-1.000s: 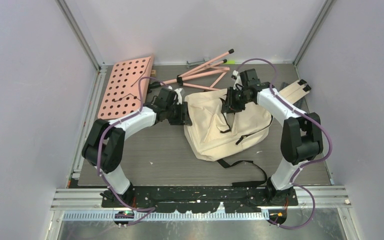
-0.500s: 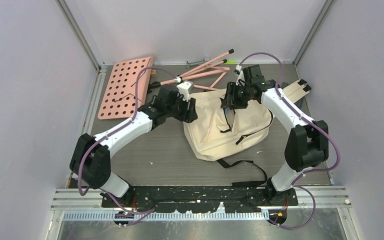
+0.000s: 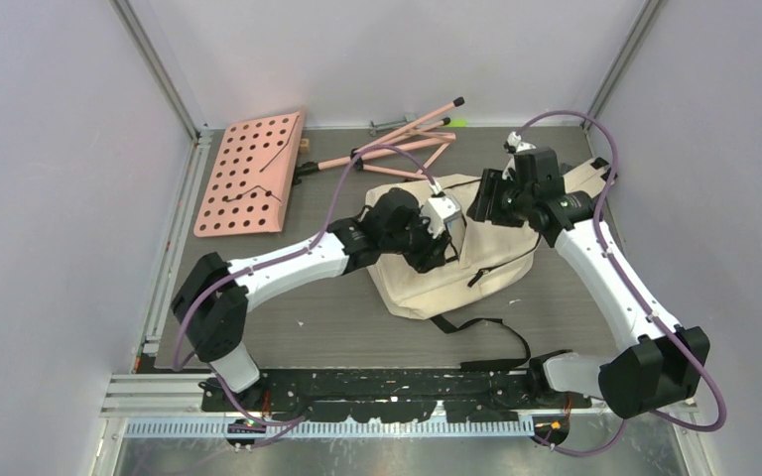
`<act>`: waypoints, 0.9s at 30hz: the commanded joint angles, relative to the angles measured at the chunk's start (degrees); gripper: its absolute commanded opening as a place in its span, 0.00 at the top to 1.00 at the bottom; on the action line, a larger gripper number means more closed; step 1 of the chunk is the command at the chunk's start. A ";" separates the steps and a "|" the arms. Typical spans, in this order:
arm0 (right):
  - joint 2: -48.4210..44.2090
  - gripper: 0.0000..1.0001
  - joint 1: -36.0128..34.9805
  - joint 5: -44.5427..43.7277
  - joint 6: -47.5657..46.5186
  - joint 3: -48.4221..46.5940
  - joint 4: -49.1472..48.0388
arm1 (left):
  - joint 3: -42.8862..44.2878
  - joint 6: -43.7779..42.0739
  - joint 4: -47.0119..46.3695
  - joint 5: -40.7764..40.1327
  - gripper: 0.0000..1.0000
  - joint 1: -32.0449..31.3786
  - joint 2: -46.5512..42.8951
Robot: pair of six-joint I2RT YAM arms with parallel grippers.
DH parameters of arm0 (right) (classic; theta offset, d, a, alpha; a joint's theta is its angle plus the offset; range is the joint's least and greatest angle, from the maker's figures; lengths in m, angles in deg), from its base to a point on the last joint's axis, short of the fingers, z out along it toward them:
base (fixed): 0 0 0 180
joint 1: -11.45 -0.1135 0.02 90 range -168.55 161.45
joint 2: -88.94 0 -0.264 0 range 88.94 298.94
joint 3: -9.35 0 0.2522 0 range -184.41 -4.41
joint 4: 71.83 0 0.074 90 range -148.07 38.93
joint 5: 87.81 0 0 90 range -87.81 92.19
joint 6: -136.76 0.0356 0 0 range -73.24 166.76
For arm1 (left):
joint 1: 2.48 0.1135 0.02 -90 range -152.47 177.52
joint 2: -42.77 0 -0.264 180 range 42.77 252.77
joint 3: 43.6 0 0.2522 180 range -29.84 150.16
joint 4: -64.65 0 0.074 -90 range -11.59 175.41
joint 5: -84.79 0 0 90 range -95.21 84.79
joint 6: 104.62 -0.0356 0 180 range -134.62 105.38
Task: Pack the student bag
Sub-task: Zip the student bag at the center of the board.
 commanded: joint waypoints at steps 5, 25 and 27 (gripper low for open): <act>-5.84 0.43 -0.07 -5.01 3.04 6.10 1.95 | 5.13 -6.03 -0.91 1.44 0.56 -1.36 5.95; -6.70 0.43 0.02 -4.48 2.82 7.96 2.41 | 6.21 -9.01 -1.48 -9.75 0.86 -2.55 13.49; -6.75 0.43 0.02 -4.17 2.57 8.71 3.38 | 6.26 -8.65 -1.35 -11.52 0.98 -2.55 12.65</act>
